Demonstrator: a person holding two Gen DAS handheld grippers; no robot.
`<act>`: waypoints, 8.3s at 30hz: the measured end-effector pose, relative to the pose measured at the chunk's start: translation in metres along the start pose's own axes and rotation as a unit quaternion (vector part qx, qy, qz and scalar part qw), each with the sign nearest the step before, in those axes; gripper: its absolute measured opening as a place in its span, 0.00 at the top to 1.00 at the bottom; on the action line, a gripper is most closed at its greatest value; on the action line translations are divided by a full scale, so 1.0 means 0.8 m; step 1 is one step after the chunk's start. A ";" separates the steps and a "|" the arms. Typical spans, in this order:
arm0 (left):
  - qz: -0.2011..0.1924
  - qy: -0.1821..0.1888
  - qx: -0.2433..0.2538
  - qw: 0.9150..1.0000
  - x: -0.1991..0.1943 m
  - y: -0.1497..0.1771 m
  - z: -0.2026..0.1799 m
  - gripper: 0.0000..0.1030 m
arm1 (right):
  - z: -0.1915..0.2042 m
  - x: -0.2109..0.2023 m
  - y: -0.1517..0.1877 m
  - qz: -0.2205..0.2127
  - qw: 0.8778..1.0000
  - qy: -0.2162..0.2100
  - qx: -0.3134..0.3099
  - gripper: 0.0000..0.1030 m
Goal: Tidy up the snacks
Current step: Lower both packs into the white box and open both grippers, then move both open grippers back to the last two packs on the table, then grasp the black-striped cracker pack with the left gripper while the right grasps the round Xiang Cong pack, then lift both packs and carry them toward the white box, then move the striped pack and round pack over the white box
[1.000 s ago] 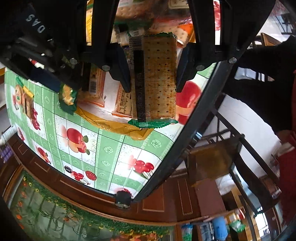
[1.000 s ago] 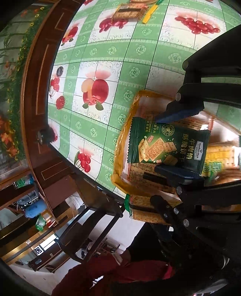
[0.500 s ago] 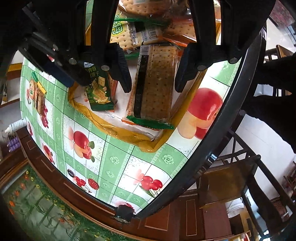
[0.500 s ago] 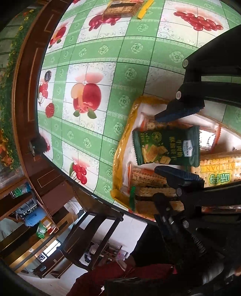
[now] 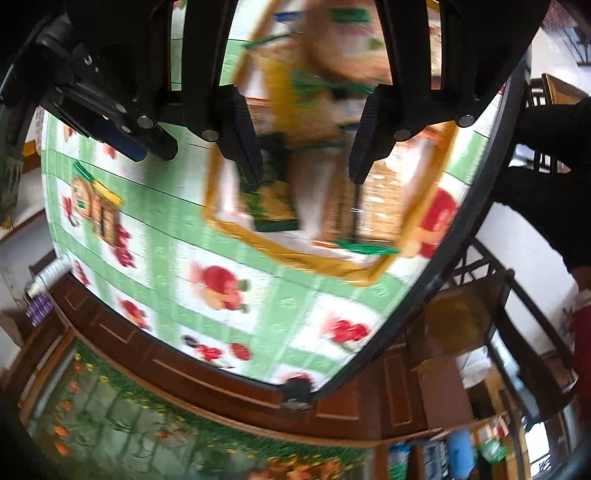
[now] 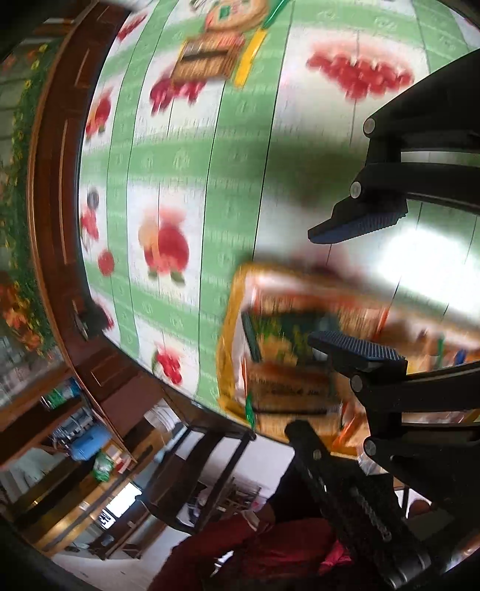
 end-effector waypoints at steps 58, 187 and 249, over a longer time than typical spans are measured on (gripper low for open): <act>0.126 0.039 0.177 0.975 0.192 -0.037 -0.383 0.39 | -0.356 0.001 -0.085 0.059 0.997 0.003 0.057 0.22; -0.015 0.058 0.113 0.992 -0.071 0.255 -0.067 0.29 | -0.086 -0.117 0.234 0.072 0.997 0.007 -0.041 0.24; -0.046 -0.049 0.005 0.998 -0.044 0.095 0.084 0.43 | 0.141 0.016 0.044 0.018 0.988 -0.035 -0.151 0.24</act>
Point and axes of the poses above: each gripper's, at about its wrist camera, not at the fingertips, and x roughly the way its jaws point, z to its left, y to its underside, the point moved 6 cm from there along x, roughly the way its jaws point, and after that the axes turned 6 degrees about -z, right-handed, at the moved point
